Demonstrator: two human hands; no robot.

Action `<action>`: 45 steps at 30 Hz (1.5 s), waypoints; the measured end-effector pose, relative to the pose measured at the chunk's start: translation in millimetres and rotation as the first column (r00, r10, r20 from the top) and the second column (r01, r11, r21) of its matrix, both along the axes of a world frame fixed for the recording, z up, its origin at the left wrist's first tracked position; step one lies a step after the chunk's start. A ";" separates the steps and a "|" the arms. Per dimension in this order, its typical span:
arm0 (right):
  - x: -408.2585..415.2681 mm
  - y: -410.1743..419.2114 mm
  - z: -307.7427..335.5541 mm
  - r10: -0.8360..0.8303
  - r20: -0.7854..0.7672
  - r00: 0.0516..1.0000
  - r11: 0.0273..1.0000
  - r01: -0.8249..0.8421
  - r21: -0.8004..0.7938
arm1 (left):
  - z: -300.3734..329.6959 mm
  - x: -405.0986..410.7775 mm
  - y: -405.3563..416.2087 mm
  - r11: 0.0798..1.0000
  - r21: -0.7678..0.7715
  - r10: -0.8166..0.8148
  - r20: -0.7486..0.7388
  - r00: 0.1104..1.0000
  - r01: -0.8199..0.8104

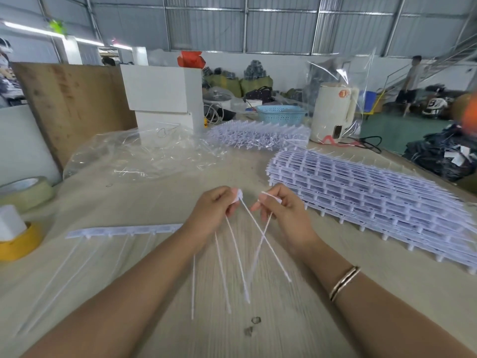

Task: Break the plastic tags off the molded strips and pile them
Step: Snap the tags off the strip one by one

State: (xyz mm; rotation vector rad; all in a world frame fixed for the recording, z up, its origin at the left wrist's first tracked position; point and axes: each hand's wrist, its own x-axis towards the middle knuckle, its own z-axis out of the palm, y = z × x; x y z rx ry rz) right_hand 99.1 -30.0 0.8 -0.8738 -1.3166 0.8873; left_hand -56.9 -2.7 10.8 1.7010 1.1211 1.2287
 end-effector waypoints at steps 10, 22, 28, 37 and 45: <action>22.7 19.2 -15.6 -0.098 0.708 0.699 0.993 0.121 0.019 | -21.2 -6.4 8.3 0.986 0.165 0.053 -0.427 0.903 0.020; 10.9 13.8 -6.7 -0.007 0.594 0.805 0.999 0.037 -0.039 | -14.2 -4.5 5.8 0.976 0.203 0.045 -0.550 0.834 0.082; 10.5 13.7 -9.0 0.024 0.506 0.862 0.992 0.043 -0.120 | -15.5 -12.8 9.7 0.993 0.104 0.014 -0.537 0.843 0.050; 6.5 8.2 -7.4 -0.028 0.476 0.879 0.999 0.007 0.044 | -11.7 -5.8 8.4 0.996 0.005 -0.085 -0.351 0.932 0.093; 1.0 3.0 -9.6 -0.346 0.481 0.806 0.926 0.211 0.312 | -8.0 2.2 3.1 0.989 -0.069 -0.136 -0.095 0.986 0.130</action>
